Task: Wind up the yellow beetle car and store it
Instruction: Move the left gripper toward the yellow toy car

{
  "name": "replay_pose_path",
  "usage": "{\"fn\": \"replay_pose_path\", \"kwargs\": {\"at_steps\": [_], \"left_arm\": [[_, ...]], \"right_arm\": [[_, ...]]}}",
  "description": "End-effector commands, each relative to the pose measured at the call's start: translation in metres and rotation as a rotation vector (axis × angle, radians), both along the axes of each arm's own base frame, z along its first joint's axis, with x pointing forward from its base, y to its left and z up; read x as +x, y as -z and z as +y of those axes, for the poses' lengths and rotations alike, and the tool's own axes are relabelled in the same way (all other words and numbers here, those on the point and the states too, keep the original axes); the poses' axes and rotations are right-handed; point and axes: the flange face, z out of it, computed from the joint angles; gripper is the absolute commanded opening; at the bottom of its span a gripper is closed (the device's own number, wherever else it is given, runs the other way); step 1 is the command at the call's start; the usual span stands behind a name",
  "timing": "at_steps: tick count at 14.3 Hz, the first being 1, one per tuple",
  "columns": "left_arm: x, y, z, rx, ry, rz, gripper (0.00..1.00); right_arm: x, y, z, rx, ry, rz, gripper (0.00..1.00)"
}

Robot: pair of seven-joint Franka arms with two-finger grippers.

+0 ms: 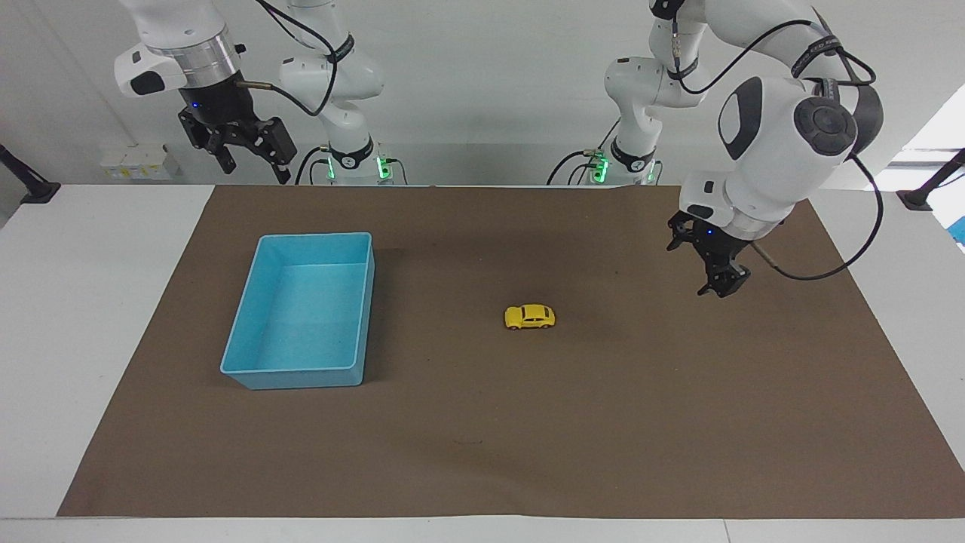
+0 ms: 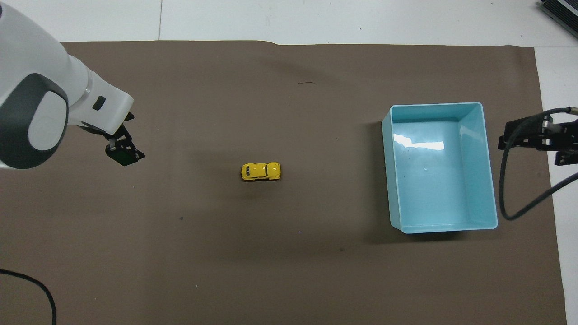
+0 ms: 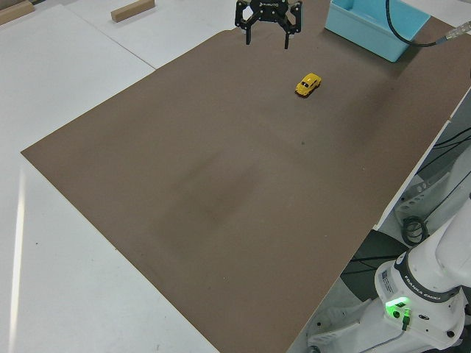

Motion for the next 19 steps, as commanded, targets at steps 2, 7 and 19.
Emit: {"fn": "replay_pose_path", "kwargs": {"at_steps": [2,7,19], "left_arm": [[0.005,0.044,-0.044,-0.039,0.088,-0.012,1.0],[-0.015,0.099,-0.113,-0.064,0.174,-0.098,1.0],[-0.086,0.207,-0.225,-0.109,0.2,-0.253,1.0]], "right_arm": [[-0.003,0.001,-0.001,0.016,0.014,0.003,1.0],[-0.003,0.001,-0.001,0.016,0.014,0.003,1.0],[-0.003,0.001,-0.001,0.016,0.014,0.003,1.0]]}}
